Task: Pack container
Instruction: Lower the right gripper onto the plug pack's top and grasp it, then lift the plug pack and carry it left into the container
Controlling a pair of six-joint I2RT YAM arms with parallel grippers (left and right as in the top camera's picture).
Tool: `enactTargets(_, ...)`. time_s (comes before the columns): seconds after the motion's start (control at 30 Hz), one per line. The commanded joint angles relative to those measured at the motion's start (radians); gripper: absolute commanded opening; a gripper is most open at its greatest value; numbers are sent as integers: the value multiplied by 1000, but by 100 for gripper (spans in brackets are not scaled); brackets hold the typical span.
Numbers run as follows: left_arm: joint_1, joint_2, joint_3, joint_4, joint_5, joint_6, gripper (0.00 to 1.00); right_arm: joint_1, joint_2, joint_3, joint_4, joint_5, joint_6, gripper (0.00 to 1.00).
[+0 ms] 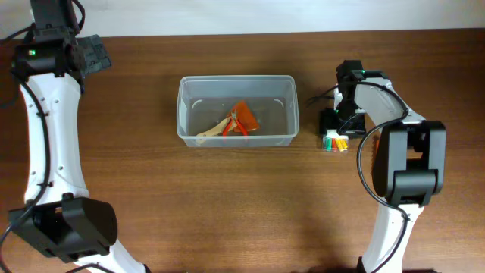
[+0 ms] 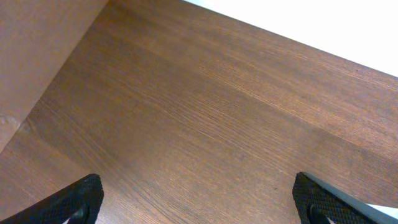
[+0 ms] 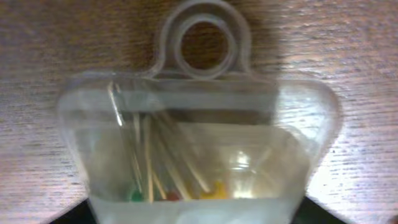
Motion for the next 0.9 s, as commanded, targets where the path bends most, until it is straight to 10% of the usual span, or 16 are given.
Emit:
enactTargets(0.0,2,-9,7,2,-10,-12,99,3,17,-32,10,16,2,57)
enactTargets(0.27,2,-9,7,2,-10,-12,99,3,16,33,-17,16,2,56)
enactTargets(0.87,2,-9,7,2,-10,-12,99,50,16,764,-339,13,-29,50)
